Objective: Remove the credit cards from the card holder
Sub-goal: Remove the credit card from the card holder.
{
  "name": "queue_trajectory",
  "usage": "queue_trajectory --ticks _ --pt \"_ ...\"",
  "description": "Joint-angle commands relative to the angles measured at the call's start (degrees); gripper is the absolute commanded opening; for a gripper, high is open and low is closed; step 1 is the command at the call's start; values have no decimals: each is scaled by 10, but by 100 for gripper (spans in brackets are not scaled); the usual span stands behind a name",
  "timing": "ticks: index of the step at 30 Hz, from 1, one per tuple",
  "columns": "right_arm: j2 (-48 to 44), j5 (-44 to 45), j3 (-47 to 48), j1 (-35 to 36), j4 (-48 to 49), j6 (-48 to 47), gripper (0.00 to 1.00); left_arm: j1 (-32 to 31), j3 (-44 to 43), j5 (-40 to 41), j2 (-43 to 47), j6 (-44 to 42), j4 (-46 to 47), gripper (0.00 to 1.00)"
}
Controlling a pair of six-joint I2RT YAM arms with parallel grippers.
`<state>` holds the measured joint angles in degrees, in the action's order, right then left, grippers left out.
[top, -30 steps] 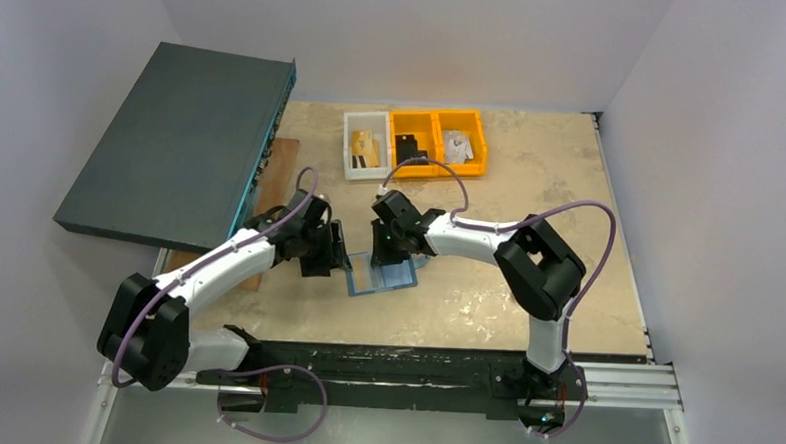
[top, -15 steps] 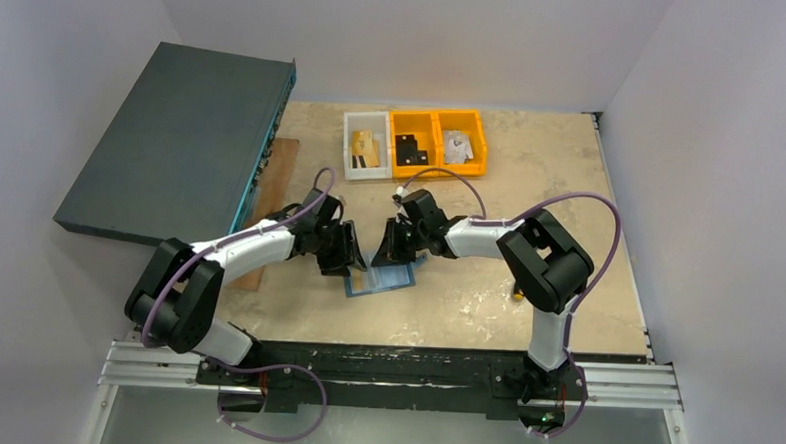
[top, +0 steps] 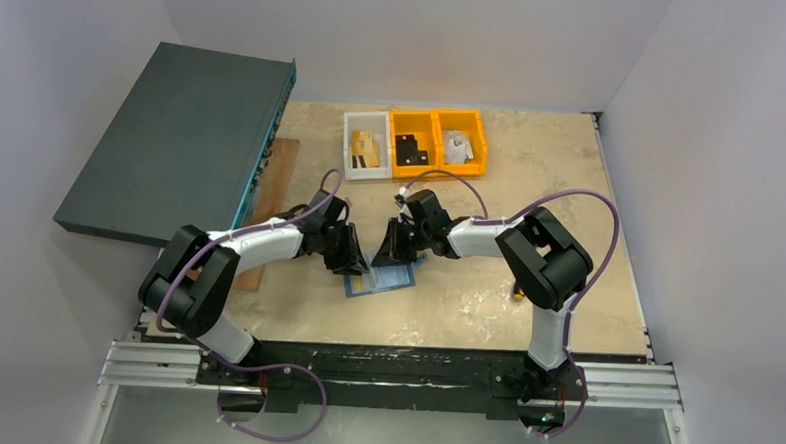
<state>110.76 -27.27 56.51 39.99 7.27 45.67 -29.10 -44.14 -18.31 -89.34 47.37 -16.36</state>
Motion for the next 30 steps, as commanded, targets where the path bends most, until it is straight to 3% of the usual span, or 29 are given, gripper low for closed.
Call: queue_trajectory --ticks 1,5,7,13,16,25,30 --pt "20 11 -17 8 -50 -9 0 -6 -11 -9 -12 0 24 18" --pt "10 16 -6 7 -60 -12 1 -6 -12 -18 -13 2 32 1" --pt "2 21 0 7 -68 -14 4 -5 -11 -18 -7 4 31 0" --pt "-32 28 40 7 -115 -27 35 -5 -20 -7 23 -5 -7 0" --pt "-56 47 59 7 -139 -31 43 -5 -27 1 34 -14 -29 0" --pt "-108 119 59 1 -190 -45 47 -12 -52 -18 35 -22 -36 0" --pt "-153 149 28 -17 -194 -46 48 -36 -85 -22 11 -19 -35 7"
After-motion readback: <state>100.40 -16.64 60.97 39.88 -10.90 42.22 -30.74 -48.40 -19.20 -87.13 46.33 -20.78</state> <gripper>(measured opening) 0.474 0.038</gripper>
